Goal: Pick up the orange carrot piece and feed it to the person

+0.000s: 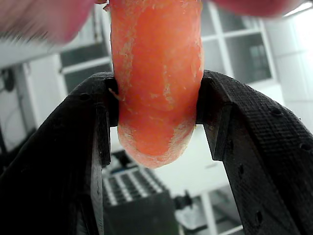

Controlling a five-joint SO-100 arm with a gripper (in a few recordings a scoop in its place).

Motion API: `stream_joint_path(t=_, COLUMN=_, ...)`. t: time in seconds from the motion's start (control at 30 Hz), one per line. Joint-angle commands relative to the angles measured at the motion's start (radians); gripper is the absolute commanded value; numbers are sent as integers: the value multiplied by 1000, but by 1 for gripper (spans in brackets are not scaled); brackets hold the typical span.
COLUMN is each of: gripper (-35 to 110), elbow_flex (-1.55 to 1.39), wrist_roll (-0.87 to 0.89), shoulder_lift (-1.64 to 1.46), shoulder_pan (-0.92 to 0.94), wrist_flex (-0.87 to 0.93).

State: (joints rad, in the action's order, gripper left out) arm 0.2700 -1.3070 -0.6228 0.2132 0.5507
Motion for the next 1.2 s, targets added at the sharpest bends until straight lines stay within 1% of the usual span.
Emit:
stream_joint_path(t=0.0, gripper=-3, elbow_flex=74, wrist_roll=-12, shoulder_lift=-55, shoulder_pan=5, wrist_flex=0)
stream_joint_path(t=0.43, gripper=0, elbow_flex=77, wrist_roll=-9, shoulder_lift=-57, shoulder_pan=-28, wrist_flex=-8)
stream_joint_path(t=0.53, gripper=7, elbow_flex=77, wrist_roll=-9, shoulder_lift=-58, shoulder_pan=-25, wrist_flex=-11)
stream_joint_path(t=0.73, gripper=28, elbow_flex=77, wrist_roll=5, shoulder_lift=-58, shoulder_pan=-21, wrist_flex=-11)
stream_joint_path(t=0.8, gripper=31, elbow_flex=77, wrist_roll=5, shoulder_lift=-58, shoulder_pan=-5, wrist_flex=-11)
stream_joint_path(t=1.03, gripper=29, elbow_flex=78, wrist_roll=5, shoulder_lift=-58, shoulder_pan=31, wrist_flex=-12)
stream_joint_path(t=1.17, gripper=28, elbow_flex=78, wrist_roll=5, shoulder_lift=-57, shoulder_pan=83, wrist_flex=-12)
